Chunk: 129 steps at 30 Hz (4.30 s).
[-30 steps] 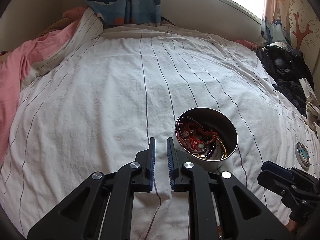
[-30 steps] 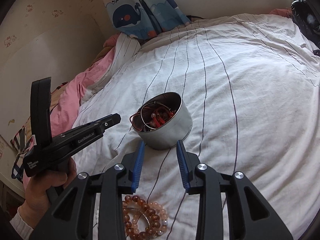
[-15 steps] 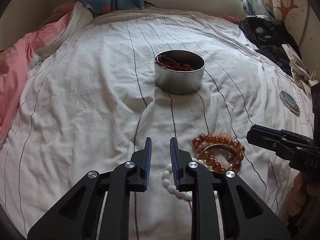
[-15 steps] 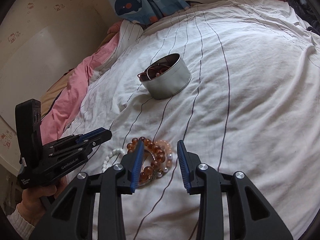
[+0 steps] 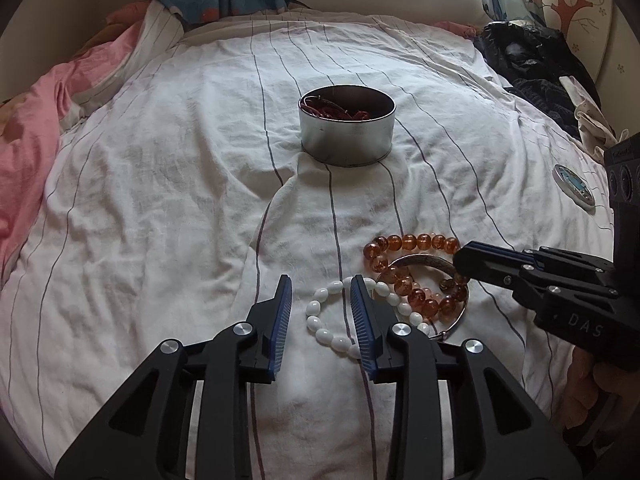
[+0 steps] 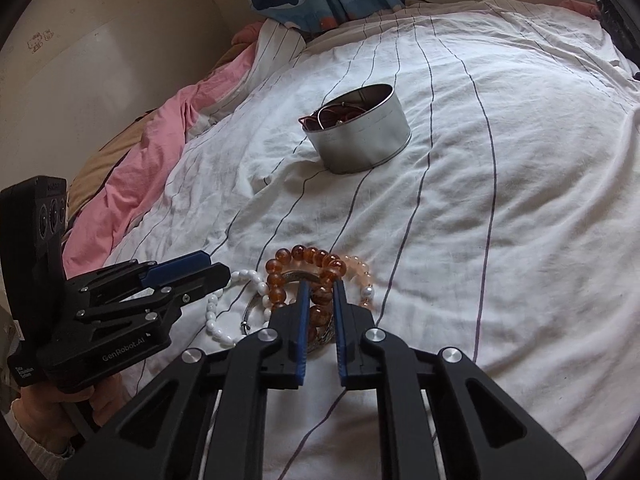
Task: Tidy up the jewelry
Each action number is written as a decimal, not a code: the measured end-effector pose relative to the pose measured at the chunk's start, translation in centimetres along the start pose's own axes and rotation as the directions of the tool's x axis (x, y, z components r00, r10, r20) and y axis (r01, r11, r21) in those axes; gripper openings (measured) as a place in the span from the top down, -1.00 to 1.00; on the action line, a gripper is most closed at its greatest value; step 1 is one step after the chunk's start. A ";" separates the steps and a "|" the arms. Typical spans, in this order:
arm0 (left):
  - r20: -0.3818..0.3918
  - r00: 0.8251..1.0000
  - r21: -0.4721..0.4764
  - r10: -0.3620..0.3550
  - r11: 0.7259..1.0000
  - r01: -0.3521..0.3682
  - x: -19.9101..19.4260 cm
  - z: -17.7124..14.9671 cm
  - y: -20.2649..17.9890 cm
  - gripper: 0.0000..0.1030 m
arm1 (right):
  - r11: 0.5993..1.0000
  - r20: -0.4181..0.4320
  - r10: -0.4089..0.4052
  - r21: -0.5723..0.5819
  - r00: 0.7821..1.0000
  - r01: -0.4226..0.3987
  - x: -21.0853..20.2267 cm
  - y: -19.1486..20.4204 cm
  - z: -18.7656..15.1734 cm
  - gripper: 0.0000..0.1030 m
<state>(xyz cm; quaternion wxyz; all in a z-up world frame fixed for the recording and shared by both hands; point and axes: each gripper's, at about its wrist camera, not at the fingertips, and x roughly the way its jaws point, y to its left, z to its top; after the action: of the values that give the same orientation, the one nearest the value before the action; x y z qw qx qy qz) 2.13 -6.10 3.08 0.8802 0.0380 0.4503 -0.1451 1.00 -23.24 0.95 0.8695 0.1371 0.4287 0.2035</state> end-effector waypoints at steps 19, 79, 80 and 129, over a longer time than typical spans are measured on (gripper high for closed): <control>-0.073 0.997 0.066 0.012 0.998 -0.007 1.8 -0.7 -0.7 0.31 | 0.968 0.078 -0.219 0.138 0.973 0.207 -2.1 -4.3 1.2 0.20; -0.011 0.997 0.017 0.074 0.997 -0.073 3.9 1.2 1.9 0.84 | 0.938 0.036 -0.342 -0.056 0.939 0.343 1.8 -1.9 2.2 0.29; -0.013 0.997 0.019 0.076 0.997 -0.076 4.0 1.2 1.8 0.84 | 0.937 0.033 -0.345 -0.054 0.938 0.346 1.9 -2.0 2.2 0.29; 0.156 0.988 -0.002 -0.022 1.000 0.023 -1.0 6.4 0.2 0.87 | 1.000 0.226 -0.018 0.017 0.974 0.014 -2.8 -0.2 4.9 0.76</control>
<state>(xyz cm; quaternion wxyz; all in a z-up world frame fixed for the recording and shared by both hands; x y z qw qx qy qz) 6.64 -6.93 7.64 0.9111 0.0197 0.3808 -0.1566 3.47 -25.03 5.69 0.9132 0.1624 0.3295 0.1764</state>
